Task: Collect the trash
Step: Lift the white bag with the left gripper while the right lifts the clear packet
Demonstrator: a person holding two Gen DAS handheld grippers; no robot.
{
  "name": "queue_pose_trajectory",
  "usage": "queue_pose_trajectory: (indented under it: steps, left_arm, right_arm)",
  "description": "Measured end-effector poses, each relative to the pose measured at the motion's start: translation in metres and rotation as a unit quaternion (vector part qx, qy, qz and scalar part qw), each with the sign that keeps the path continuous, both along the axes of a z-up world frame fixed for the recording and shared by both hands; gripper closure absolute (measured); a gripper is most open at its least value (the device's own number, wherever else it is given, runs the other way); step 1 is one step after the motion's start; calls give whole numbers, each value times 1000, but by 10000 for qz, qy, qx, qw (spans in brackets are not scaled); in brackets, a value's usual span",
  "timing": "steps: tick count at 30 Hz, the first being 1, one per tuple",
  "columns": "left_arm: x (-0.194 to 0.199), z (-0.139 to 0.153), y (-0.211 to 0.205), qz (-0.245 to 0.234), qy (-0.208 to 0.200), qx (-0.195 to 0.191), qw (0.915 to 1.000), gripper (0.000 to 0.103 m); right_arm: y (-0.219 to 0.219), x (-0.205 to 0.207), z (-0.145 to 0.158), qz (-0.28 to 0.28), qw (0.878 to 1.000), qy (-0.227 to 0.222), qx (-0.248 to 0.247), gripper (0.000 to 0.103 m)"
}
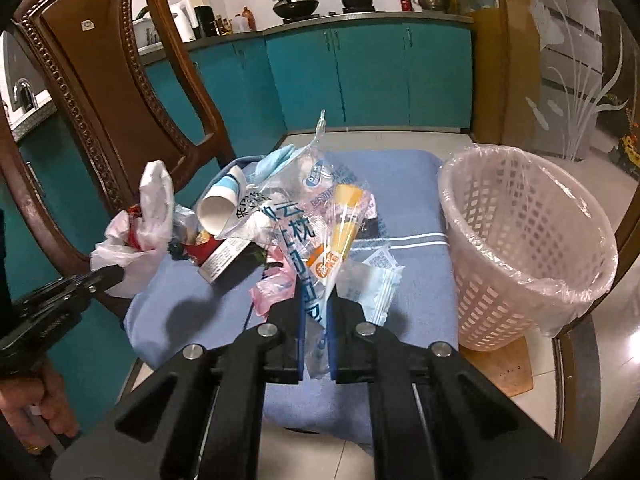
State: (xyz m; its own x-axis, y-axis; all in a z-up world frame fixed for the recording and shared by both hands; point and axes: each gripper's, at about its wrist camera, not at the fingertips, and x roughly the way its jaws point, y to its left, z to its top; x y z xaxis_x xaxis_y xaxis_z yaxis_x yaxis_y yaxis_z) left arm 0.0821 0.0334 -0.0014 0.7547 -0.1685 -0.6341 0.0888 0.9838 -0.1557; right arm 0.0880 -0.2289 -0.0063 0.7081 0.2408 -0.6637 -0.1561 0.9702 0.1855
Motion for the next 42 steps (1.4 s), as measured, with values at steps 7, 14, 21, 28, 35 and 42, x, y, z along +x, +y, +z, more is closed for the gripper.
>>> queue_pose_trajectory:
  steps: [7,14,21,28,35,42]
  left_arm:
    - [0,0,-7,-35,-55,-22,10000,98]
    - [-4,5,-4,19,-153,-78,9999,98]
    - [-3,2,-6,2,-34,-151,9999,98]
    - [-18,24,-17,-50,-322,2,9995,98]
    - [-17,31,-10,65,-288,15,9996,98]
    - [-3,28,-5,-36,22,-105,9999,98]
  right_arm:
    - [0,-1,4,61,10000,-45,50,94]
    - [0,-2,0,75,10000,13,35,94]
    - [-1,-12,4,72,10000,-30,46,94]
    - [-11,-28,0,65,9997,-215,114,94]
    - [-15,-26,-4,74,9997,-175,148,94]
    - [-5,-25,14,224,9996,-174,-5,94]
